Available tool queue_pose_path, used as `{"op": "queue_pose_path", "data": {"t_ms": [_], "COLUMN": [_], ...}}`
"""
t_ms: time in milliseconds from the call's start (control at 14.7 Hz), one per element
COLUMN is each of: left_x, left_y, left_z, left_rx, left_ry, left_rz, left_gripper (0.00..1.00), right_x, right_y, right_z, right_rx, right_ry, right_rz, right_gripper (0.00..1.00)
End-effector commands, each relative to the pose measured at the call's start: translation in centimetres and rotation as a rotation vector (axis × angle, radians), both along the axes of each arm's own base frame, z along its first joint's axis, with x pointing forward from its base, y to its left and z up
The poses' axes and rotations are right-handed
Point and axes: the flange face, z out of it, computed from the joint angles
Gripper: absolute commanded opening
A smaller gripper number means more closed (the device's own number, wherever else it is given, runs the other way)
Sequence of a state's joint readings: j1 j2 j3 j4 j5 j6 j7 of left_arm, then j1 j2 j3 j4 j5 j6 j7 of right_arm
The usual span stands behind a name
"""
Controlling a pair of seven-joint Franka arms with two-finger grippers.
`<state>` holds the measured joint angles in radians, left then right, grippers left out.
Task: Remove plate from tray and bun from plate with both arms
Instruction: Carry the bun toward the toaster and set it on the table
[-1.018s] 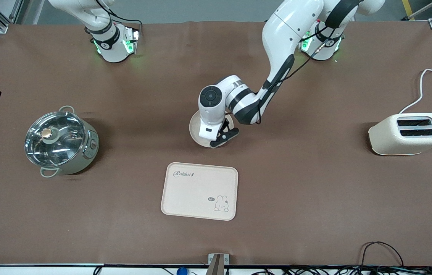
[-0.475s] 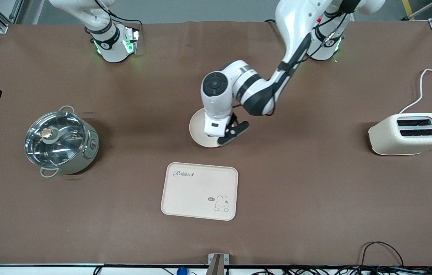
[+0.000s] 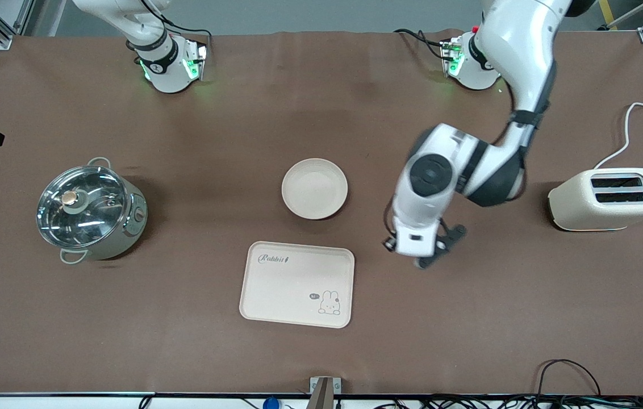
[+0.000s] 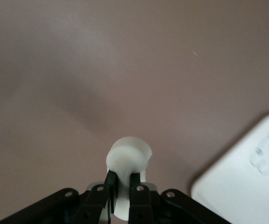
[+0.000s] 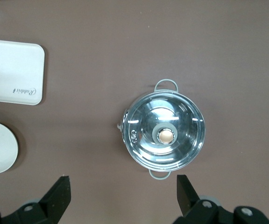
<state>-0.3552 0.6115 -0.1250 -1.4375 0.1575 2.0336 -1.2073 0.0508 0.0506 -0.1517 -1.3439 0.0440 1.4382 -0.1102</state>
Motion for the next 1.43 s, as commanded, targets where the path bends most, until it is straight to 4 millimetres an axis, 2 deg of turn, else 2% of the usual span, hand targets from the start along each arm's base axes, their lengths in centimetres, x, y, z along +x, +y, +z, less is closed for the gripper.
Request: {"op": "queue_pose_path", "data": {"t_ms": [0, 136, 271, 475, 611, 679, 747, 814, 882, 950, 1086, 1222, 1357], "left_x": [1.7, 3.0, 2.7, 3.3, 3.6, 3.8, 3.7, 3.8, 3.8, 4.0, 4.4, 6.0, 6.3], "left_y": [4.7, 9.3, 11.2, 14.8, 15.8, 16.6, 16.8, 16.9, 17.0, 16.9, 16.5, 16.2, 16.1], "left_z": [-3.2, -5.2, -8.1, -11.0, -12.2, -12.5, -13.1, -13.3, -13.3, -12.8, -11.5, -7.6, -4.0], "left_rx": [0.021, 0.027, 0.039, 0.06, 0.066, 0.07, 0.07, 0.071, 0.071, 0.069, 0.064, 0.053, 0.054], "left_ry": [0.051, 0.088, 0.121, 0.131, 0.123, 0.124, 0.132, 0.134, 0.131, 0.124, 0.104, 0.039, 0.009], "left_rz": [-0.001, -0.03, -0.049, -0.02, -0.017, -0.01, -0.009, -0.016, -0.022, -0.024, -0.031, -0.029, -0.06], "left_gripper": [0.15, 0.15, 0.16, 0.17, 0.19, 0.24, 0.34, 0.55, 0.82, 1.0, 1.0, 1.0, 1.0], "right_x": [-0.3, -0.4, -0.5, -0.6, -0.5, -0.5, -0.4, -0.4, -0.4, -0.4, -0.4, -0.4, -0.5], "right_y": [0.4, 0.5, 0.6, 0.7, 0.6, 0.5, 0.5, 0.6, 0.8, 1.2, 1.3, 1.4, 1.4], "right_z": [0.6, 0.6, 0.2, 0.0, 0.0, 0.0, 0.0, 0.0, 0.0, -0.1, -0.1, -0.1, 0.0], "right_rx": [0.009, 0.012, 0.015, 0.016, 0.016, 0.015, 0.015, 0.015, 0.015, 0.016, 0.016, 0.016, 0.016], "right_ry": [-0.026, -0.021, -0.006, 0.007, 0.005, 0.001, -0.004, -0.002, 0.001, 0.004, 0.006, 0.007, 0.006], "right_rz": [0.017, 0.021, 0.02, 0.022, 0.02, 0.019, 0.018, 0.019, 0.022, 0.025, 0.025, 0.027, 0.027], "right_gripper": [1.0, 1.0, 1.0, 1.0, 1.0, 1.0, 1.0, 1.0, 1.0, 1.0, 1.0, 1.0, 1.0]}}
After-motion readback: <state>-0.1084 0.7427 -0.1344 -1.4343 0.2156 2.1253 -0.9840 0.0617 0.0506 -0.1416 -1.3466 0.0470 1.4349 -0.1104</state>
